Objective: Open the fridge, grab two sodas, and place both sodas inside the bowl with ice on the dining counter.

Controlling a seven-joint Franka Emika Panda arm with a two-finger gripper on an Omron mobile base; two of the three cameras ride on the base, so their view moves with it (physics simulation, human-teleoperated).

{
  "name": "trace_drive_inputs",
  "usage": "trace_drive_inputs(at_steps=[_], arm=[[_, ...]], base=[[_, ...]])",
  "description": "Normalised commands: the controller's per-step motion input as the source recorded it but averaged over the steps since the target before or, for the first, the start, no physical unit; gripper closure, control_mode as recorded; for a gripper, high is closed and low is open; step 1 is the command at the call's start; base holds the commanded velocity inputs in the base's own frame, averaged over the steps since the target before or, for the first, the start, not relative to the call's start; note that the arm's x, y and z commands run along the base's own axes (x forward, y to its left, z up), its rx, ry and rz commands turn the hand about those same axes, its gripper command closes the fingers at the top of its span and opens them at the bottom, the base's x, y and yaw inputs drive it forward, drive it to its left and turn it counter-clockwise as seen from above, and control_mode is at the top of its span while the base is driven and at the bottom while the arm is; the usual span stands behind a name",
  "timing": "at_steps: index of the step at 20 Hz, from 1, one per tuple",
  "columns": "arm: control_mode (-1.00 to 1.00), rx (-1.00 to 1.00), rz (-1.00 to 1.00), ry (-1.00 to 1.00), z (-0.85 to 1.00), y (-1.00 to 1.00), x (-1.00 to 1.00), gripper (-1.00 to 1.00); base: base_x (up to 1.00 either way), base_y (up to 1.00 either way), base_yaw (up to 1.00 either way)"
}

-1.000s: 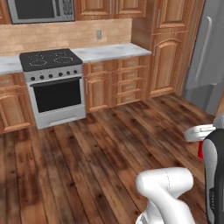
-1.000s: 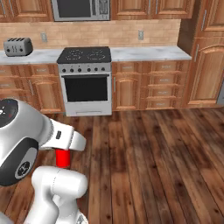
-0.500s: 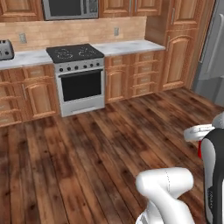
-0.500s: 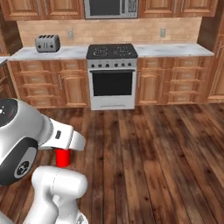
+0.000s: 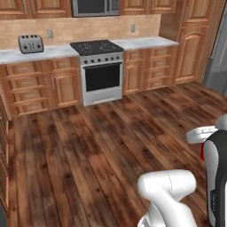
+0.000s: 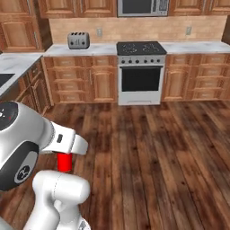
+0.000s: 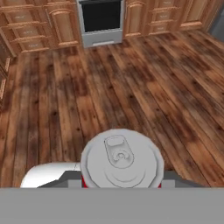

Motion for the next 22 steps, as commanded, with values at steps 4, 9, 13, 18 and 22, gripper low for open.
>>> trace_drive_inputs(at_steps=[4,9,13,18,22], arm=[[1.0,0.0,0.0,0.0,0.0,0.0,0.0,1.0],[1.0,0.0,0.0,0.0,0.0,0.0,0.0,1.0],[1.0,0.0,0.0,0.0,0.0,0.0,0.0,1.0],[1.0,0.0,0.0,0.0,0.0,0.0,0.0,1.0],[1.0,0.0,0.0,0.0,0.0,0.0,0.0,1.0]], base=[[-1.0,1.0,0.05],[-1.0,0.98,0.05],[-1.0,0.42,0.1],[-1.0,0.63,0.09],[-1.0,1.0,0.05]])
